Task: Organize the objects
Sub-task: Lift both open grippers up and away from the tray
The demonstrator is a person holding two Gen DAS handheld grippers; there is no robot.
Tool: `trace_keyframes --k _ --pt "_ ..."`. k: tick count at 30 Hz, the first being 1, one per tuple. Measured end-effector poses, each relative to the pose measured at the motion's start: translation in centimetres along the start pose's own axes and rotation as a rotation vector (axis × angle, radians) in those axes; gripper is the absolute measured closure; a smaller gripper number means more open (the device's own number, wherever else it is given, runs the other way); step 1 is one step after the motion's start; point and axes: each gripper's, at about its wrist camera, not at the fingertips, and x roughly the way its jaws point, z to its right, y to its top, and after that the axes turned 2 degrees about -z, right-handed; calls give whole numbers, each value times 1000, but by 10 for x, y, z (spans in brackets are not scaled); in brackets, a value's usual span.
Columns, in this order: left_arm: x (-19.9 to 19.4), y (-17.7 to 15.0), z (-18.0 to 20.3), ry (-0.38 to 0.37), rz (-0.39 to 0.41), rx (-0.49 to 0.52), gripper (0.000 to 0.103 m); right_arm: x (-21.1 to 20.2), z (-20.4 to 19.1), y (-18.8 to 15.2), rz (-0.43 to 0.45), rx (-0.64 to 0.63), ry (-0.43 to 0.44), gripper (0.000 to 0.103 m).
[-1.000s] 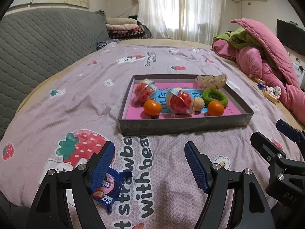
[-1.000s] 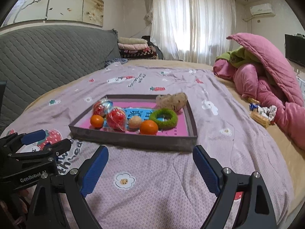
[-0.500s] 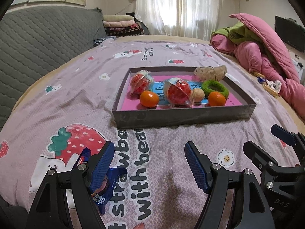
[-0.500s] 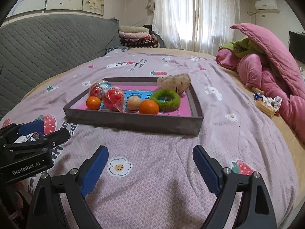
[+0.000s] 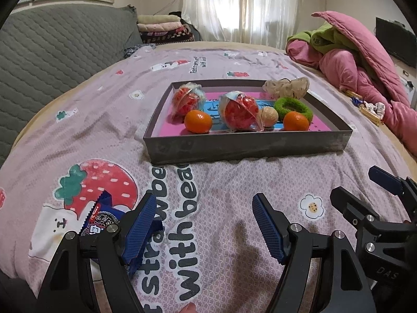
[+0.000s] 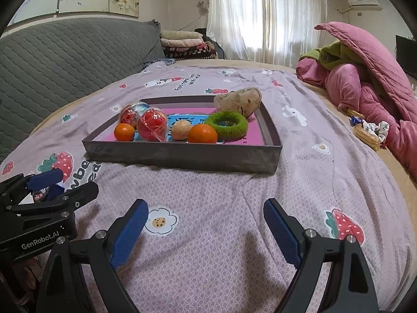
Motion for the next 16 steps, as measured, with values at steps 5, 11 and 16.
trace_keyframes --k 5,11,16 --pt "4 -2 1 -4 -13 -2 26 1 1 -1 -6 -1 0 13" --pt "7 -1 1 -14 -12 -12 26 4 1 -2 -13 -4 -1 13" --pt "9 -2 5 10 -12 6 26 6 0 -2 -21 -9 -3 13"
